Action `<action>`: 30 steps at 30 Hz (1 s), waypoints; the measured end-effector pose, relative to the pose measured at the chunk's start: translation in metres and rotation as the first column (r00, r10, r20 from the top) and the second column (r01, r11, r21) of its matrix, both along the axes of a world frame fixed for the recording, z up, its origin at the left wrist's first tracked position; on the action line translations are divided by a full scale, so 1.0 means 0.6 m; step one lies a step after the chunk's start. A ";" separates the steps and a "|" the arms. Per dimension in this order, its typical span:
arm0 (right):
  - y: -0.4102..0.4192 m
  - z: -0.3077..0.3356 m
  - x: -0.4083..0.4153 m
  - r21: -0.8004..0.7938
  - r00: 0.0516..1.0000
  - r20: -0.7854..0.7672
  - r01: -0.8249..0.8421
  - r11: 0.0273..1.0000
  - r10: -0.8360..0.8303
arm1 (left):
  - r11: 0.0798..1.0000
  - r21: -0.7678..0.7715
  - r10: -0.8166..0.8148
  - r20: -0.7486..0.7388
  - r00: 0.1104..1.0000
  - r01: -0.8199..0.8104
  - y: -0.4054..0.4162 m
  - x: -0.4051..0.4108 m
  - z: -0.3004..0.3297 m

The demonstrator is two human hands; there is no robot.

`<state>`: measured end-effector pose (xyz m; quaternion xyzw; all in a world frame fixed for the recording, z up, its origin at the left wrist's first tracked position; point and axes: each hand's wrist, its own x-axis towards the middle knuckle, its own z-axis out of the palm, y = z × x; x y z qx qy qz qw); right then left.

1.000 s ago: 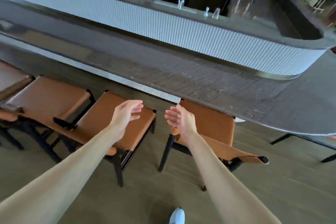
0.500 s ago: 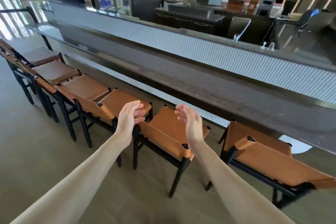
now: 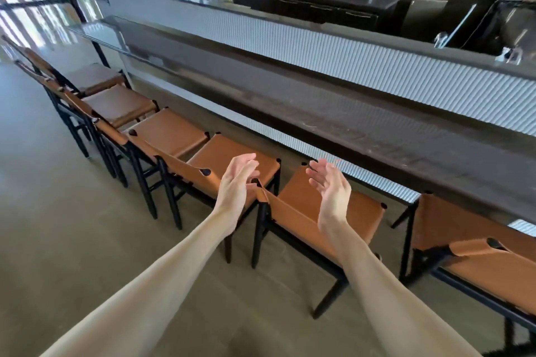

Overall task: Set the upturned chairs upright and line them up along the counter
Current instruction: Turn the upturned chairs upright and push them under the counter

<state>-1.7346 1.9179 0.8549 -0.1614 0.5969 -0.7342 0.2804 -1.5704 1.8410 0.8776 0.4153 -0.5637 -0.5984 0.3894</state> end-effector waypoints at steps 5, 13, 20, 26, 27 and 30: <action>-0.019 -0.023 0.029 0.073 0.998 -0.008 0.065 0.995 -0.065 | 0.989 0.148 -0.010 -0.038 0.999 0.015 -0.077 -0.009 -0.022; -0.001 -0.046 0.002 0.204 0.907 0.149 0.360 0.910 -0.393 | 0.881 0.411 -0.227 -0.071 0.971 0.236 -0.129 -0.087 -0.075; 0.041 -0.082 0.022 0.251 0.710 0.429 0.500 0.829 -0.558 | 0.692 0.631 -0.380 -0.095 0.920 0.351 -0.136 -0.124 -0.120; 0.083 -0.183 0.034 0.343 0.524 0.611 0.500 0.795 -0.593 | 0.389 0.891 -0.297 -0.118 0.947 0.233 -0.145 -0.108 -0.200; 0.085 -0.198 0.030 0.353 0.500 0.631 0.497 0.793 -0.594 | 0.379 0.900 -0.277 -0.109 0.955 0.213 -0.150 -0.108 -0.208; 0.071 -0.233 0.008 0.337 0.453 0.695 0.480 0.810 -0.558 | 0.393 0.906 -0.220 -0.075 0.973 0.159 -0.170 -0.109 -0.229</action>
